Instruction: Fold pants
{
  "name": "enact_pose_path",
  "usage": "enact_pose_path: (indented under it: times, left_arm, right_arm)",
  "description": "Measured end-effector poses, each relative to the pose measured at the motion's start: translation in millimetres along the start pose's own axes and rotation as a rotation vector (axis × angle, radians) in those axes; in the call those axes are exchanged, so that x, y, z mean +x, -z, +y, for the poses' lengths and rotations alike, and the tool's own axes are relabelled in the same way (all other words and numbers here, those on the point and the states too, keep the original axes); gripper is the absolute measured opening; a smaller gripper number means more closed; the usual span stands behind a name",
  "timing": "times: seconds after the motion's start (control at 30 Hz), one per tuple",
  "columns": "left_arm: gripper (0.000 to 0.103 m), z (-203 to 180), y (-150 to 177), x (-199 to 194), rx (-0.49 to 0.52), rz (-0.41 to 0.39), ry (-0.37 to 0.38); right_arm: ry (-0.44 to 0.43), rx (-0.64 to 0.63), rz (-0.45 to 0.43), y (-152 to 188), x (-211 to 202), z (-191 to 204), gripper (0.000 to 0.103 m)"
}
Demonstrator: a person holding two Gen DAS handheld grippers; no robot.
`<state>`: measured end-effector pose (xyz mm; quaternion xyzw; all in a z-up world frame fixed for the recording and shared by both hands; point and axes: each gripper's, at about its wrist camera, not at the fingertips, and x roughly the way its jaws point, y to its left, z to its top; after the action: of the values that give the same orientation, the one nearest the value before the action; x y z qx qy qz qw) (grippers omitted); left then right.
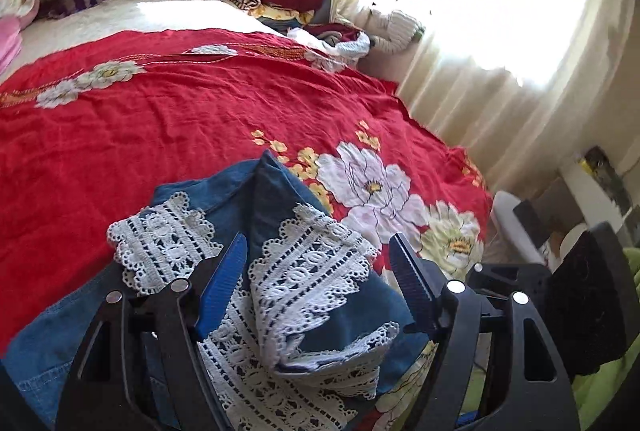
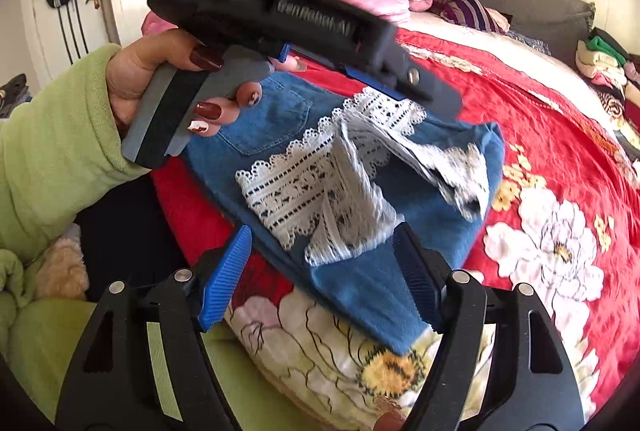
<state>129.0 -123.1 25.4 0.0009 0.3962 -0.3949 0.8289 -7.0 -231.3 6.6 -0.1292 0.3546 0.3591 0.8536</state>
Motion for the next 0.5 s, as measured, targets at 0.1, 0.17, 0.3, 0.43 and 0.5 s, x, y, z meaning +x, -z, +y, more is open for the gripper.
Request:
enact_pose_path:
  times: [0.1,0.17,0.3,0.43,0.5]
  left_arm:
    - [0.072,-19.2,-0.8,22.5,0.119,0.094,-0.094]
    - [0.072,-23.1,0.8,38.4,0.176,0.15,-0.14]
    - [0.046,-21.6,1.9,62.8,0.223,0.22,-0.224]
    - [0.03,3.3,-1.1,47.8,0.071,0.141,-0.14]
    - [0.03,19.6,-0.1,34.4,-0.033,0.097,-0.083]
  right_arm:
    - [0.002,0.021,0.01,5.6,-1.5,-6.4,0.066]
    - [0.004,0.032,0.014,9.2,-2.1,-8.8,0.066]
    - [-0.001,0.051,0.011,12.9,-2.7,-10.8,0.066]
    - [-0.006,0.051,-0.004,12.0,-3.7,-11.6,0.066]
    - [0.001,0.05,-0.014,7.8,-2.8,-12.3,0.066]
